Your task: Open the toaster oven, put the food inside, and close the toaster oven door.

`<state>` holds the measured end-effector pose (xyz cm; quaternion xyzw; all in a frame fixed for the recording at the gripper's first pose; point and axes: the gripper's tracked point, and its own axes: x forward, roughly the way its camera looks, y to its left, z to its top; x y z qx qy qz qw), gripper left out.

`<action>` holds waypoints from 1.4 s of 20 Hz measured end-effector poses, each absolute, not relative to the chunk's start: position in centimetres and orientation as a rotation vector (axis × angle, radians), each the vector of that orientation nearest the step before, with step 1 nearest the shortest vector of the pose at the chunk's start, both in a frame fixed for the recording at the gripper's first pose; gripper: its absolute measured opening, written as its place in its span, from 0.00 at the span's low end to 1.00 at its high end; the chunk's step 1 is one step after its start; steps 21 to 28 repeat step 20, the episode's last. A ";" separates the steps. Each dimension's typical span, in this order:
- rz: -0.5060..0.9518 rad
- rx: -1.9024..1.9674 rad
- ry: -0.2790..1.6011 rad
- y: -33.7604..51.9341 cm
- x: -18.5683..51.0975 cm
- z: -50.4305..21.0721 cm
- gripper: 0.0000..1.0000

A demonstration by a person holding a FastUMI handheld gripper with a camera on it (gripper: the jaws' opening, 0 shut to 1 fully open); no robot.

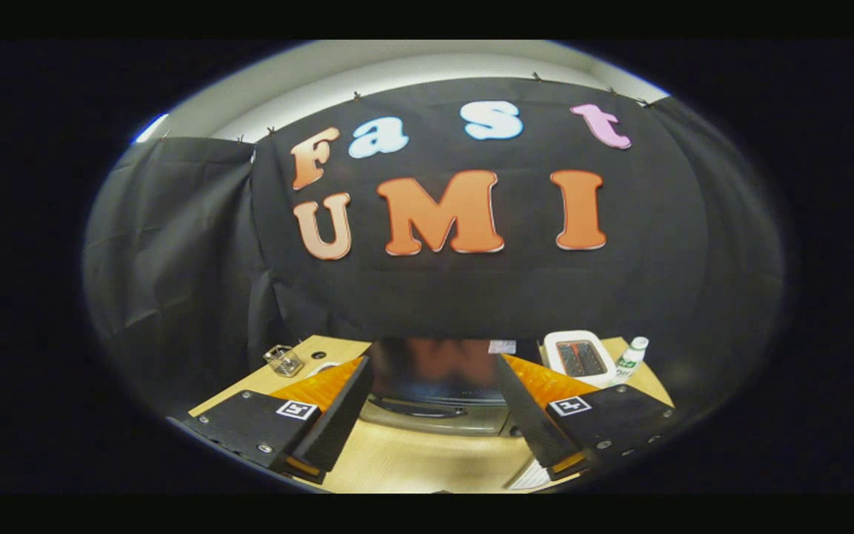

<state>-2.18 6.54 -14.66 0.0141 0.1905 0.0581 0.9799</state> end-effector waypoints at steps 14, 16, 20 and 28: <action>0.092 -0.042 0.069 3.9 -1.9 1.5 0.98; 0.092 -0.047 0.056 3.8 -1.9 2.1 0.98; 0.095 -0.045 0.042 3.7 -1.8 2.7 0.98; 0.095 -0.045 0.042 3.7 -1.8 2.7 0.98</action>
